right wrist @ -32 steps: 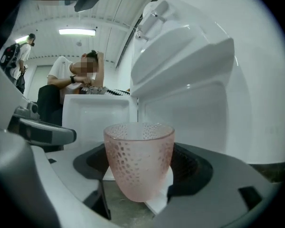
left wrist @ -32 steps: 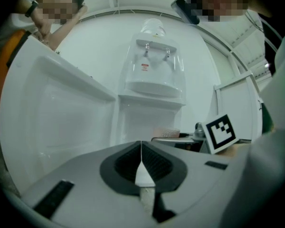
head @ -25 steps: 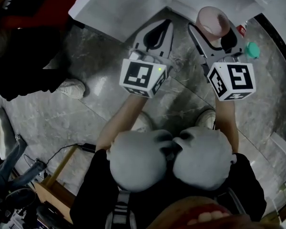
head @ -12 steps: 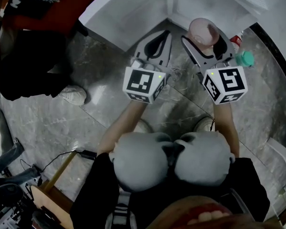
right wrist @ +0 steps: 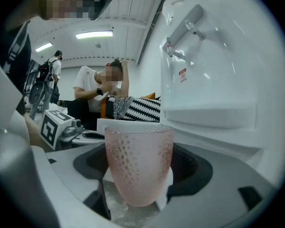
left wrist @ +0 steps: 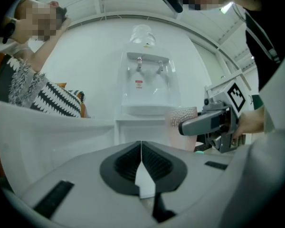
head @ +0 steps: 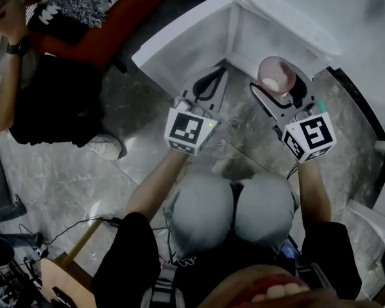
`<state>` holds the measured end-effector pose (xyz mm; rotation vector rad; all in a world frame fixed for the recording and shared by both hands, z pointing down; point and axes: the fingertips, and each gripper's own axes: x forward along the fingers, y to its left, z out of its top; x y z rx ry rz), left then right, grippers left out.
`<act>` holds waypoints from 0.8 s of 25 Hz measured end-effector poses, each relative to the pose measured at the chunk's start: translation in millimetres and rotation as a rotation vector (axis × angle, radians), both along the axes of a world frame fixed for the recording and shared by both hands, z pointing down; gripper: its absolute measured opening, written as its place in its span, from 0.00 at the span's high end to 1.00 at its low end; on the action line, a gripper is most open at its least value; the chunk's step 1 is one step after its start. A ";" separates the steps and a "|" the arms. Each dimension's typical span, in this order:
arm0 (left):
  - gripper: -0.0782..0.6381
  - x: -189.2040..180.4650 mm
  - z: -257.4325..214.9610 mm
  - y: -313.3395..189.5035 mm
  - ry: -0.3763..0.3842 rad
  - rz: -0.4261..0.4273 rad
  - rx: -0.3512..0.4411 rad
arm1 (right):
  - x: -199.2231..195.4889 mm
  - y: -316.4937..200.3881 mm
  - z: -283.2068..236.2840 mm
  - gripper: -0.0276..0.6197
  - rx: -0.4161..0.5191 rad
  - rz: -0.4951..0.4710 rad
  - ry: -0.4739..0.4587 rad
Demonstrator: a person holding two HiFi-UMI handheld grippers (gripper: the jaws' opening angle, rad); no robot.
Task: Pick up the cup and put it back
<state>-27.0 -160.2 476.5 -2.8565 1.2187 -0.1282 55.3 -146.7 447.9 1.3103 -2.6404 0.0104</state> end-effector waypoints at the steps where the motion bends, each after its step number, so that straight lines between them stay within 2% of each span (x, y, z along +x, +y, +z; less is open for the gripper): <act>1: 0.87 0.1 -7.5 0.4 -0.007 0.012 0.011 | -1.8 0.3 -8.1 0.36 0.004 -0.004 -0.001; 4: 0.87 4.2 -30.4 1.0 -0.007 0.031 0.041 | -5.1 -0.6 -30.9 0.36 0.014 -0.010 0.003; 8: 0.87 7.8 -65.7 2.8 0.009 0.035 0.042 | -13.8 1.7 -65.1 0.36 0.061 -0.002 0.091; 12: 0.87 5.7 -121.8 11.6 0.029 -0.001 0.010 | -29.3 9.8 -115.1 0.36 0.018 -0.022 -0.007; 15: 0.87 0.5 -168.6 24.3 0.003 -0.023 -0.018 | -32.8 16.6 -158.0 0.36 -0.040 -0.006 -0.078; 20: 0.87 -16.6 -274.7 44.8 0.026 -0.108 -0.124 | -36.8 34.4 -263.7 0.36 -0.073 -0.027 -0.103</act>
